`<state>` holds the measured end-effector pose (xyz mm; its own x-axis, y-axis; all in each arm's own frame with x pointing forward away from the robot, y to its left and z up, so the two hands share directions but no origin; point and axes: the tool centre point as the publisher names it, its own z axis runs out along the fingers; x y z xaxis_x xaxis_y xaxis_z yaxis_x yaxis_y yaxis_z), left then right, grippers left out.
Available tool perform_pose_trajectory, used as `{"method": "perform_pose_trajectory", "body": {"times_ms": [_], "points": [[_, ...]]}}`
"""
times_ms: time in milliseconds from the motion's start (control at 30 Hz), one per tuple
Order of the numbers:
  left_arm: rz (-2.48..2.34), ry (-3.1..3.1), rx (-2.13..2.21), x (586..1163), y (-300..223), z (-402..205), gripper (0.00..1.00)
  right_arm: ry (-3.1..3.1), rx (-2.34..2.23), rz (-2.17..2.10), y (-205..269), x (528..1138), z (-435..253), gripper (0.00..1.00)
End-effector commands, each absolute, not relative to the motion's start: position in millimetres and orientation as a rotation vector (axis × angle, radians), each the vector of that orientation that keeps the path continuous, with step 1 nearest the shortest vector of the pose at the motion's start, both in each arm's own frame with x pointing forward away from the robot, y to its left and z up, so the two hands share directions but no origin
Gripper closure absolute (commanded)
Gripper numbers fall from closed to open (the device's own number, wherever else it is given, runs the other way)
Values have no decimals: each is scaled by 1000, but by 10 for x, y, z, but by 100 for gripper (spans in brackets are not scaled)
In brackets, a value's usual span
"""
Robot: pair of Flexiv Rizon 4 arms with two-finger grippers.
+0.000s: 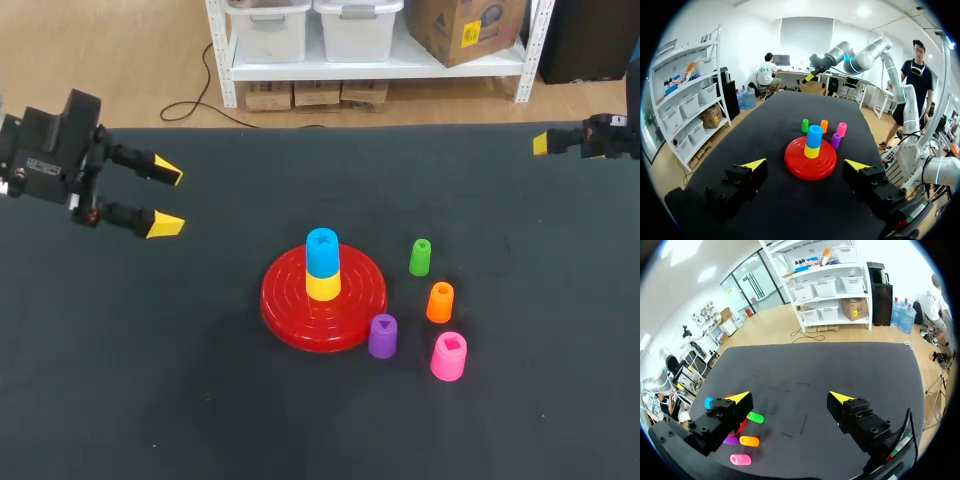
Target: Pick up and stack the cylinders on the red base in this order: pink,purple,orange,green
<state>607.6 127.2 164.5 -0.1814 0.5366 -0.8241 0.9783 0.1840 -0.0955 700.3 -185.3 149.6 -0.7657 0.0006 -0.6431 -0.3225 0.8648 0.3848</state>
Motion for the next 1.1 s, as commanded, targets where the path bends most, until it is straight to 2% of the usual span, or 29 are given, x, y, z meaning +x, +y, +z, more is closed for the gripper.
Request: {"method": "perform_pose_trajectory", "body": {"times_ms": [33, 533, 800, 1100], "points": [[-867, 1808, 1427, 6080, 1279, 1639, 0, 2372, -233, 641, -1858, 7003, 1495, 0], [-867, 1808, 1427, 6080, 1279, 1639, 0, 2372, -233, 641, -1858, 7003, 1495, 0], [-867, 1808, 1427, 6080, 1279, 1639, 0, 2470, -441, 475, -1237, 6582, 1506, 0], [-867, 1808, 1427, 6080, 1279, 1639, 0, 2560, -700, 256, -818, 6037, 1361, 0]]}}
